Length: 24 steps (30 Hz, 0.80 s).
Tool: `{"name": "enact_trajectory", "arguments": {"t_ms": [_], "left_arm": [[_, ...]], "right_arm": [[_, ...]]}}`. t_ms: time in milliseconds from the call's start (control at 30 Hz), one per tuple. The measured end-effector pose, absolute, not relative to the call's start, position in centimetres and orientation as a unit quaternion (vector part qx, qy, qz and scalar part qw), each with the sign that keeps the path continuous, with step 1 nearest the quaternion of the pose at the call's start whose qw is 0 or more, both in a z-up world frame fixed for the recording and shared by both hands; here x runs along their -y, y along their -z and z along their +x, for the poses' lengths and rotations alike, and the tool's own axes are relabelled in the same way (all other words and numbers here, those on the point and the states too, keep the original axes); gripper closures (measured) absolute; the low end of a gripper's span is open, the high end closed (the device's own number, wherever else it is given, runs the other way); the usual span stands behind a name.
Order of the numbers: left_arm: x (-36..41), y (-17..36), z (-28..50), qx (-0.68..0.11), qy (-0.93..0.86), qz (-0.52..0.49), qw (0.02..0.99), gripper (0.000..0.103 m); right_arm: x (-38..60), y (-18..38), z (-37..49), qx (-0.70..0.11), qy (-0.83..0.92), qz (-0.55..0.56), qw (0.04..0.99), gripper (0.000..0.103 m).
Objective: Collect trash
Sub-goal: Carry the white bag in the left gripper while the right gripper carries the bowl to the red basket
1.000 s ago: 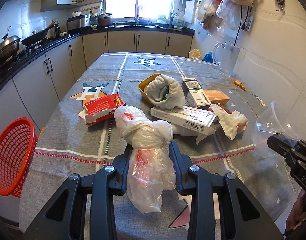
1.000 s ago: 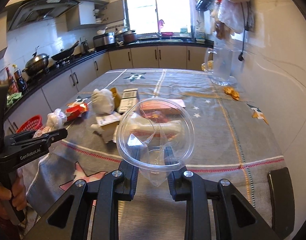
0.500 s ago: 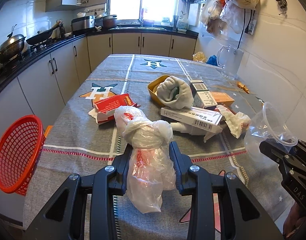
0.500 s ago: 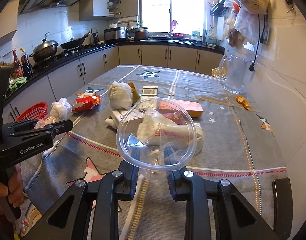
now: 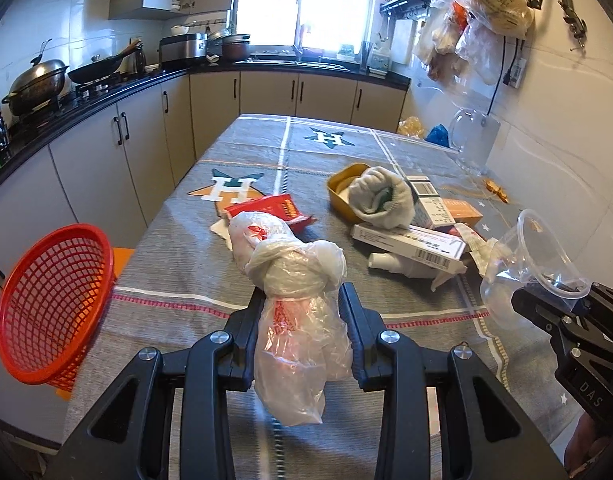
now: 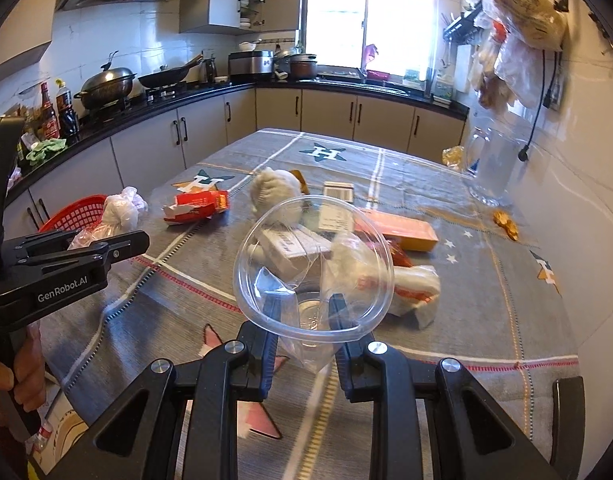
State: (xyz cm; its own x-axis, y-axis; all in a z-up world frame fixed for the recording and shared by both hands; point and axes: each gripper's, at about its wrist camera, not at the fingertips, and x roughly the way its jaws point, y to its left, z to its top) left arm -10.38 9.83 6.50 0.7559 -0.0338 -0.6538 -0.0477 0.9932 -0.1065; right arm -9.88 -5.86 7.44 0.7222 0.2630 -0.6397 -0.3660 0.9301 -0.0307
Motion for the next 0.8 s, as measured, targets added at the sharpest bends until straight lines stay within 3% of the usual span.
{"name": "enact_trajectory", "arguments": {"t_ms": [433,800], "left_arm": [[-15.4,-7.2,-12.4,-0.328,-0.042,-0.091,0.939,0.069],[-25.5,-6.6,-15.4,-0.325,-0.132,-0.118,0.929,0.069]], "right_arm": [[0.7,-8.3,-8.8,-0.345,-0.232,-0.082,0.906,0.076],[-7.4,-9.6,-6.4,-0.379,-0.358,-0.046,0.852,0.076]]}}
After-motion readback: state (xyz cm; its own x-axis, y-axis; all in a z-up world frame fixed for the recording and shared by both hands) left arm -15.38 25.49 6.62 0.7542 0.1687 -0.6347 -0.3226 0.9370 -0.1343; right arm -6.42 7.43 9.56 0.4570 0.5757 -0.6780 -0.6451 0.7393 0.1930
